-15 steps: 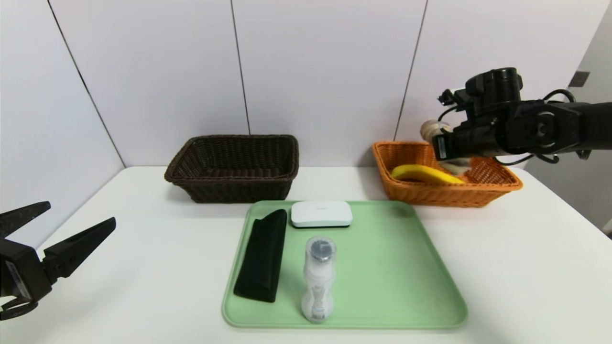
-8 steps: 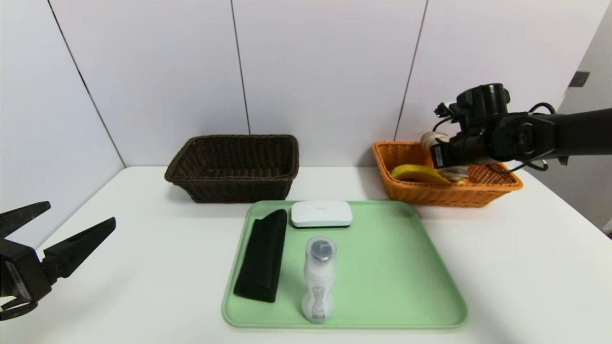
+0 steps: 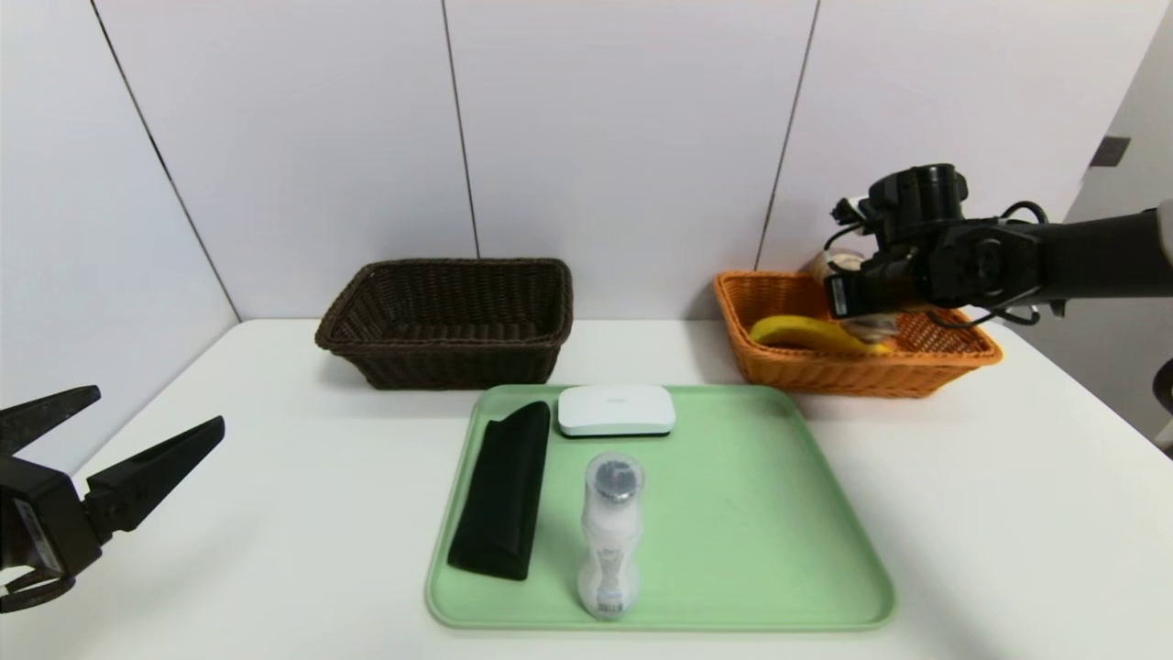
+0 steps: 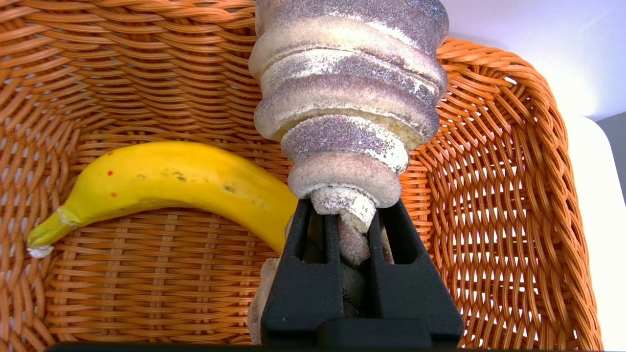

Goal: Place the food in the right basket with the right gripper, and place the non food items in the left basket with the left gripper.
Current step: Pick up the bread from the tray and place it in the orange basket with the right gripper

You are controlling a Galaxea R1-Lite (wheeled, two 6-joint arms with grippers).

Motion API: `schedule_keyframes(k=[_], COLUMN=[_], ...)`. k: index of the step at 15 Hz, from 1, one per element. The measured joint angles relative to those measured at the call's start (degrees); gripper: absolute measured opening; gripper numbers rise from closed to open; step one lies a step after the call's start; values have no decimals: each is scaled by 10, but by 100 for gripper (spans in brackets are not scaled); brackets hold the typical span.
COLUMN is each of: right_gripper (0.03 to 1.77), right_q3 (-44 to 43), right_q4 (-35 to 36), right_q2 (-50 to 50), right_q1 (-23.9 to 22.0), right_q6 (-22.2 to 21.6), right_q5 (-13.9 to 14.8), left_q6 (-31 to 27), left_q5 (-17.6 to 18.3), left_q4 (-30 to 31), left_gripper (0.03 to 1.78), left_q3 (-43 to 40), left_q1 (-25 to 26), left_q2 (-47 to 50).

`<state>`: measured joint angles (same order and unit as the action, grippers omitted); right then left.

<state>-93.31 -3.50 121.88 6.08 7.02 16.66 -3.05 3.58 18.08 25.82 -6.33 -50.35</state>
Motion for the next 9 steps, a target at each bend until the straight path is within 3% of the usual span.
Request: schedule_keyframes(k=[4, 9], right_gripper=[81, 124], right_q3=[-2, 0], right_q4=[23, 40], right_q2=[8, 10], right_q1=[1, 3], right_q6=[0, 2], right_q5=[0, -1], left_q6=[0, 0], left_q5=[2, 2], left_q4=[0, 1], left_gripper=[169, 169], left_q3=[0, 2], left_q1=[0, 0], left_q2=[-2, -4])
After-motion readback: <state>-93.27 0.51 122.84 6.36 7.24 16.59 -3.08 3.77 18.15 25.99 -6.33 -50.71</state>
